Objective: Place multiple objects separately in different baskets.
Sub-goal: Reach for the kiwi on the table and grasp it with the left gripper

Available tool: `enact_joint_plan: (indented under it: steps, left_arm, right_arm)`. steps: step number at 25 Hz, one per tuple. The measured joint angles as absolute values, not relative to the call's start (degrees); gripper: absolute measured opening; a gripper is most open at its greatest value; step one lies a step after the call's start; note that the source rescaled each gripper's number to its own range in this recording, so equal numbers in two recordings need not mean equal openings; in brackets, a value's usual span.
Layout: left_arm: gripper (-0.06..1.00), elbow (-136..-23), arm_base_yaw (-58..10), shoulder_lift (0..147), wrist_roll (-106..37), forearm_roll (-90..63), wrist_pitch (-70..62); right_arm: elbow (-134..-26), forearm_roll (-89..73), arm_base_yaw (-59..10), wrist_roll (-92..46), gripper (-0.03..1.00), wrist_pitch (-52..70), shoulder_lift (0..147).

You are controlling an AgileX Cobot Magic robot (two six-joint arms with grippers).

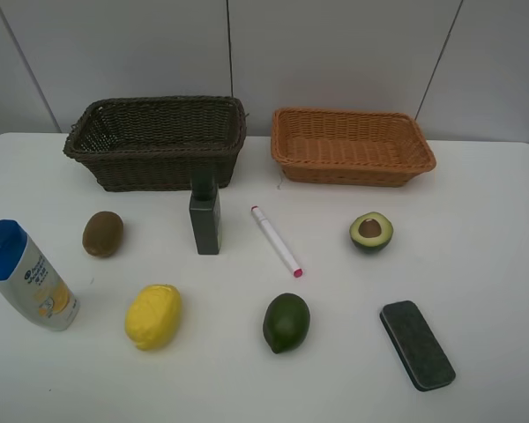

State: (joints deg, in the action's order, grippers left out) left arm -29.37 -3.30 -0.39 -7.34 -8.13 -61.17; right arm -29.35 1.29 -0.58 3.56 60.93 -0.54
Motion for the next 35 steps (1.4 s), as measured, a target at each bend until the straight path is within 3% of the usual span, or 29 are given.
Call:
enact_joint_plan:
  steps: [25,28,35]
  left_arm:
    - [1.0,-29.44,-3.3,0.18,-6.91,-7.93,-60.8]
    - [1.0,-31.7,-3.3,5.71,-5.05,-7.86,-57.32]
    - [1.0,-43.53,-3.3,37.03,-3.23,-7.24,-52.08]
  right_arm:
    - [-29.35,1.29,-0.58,3.56,1.0,60.93,-0.54]
    - [-29.35,1.29,-0.58,3.56,1.0,60.93,-0.54]
    - [-29.35,1.29,-0.58,3.56,1.0,60.93,-0.54]
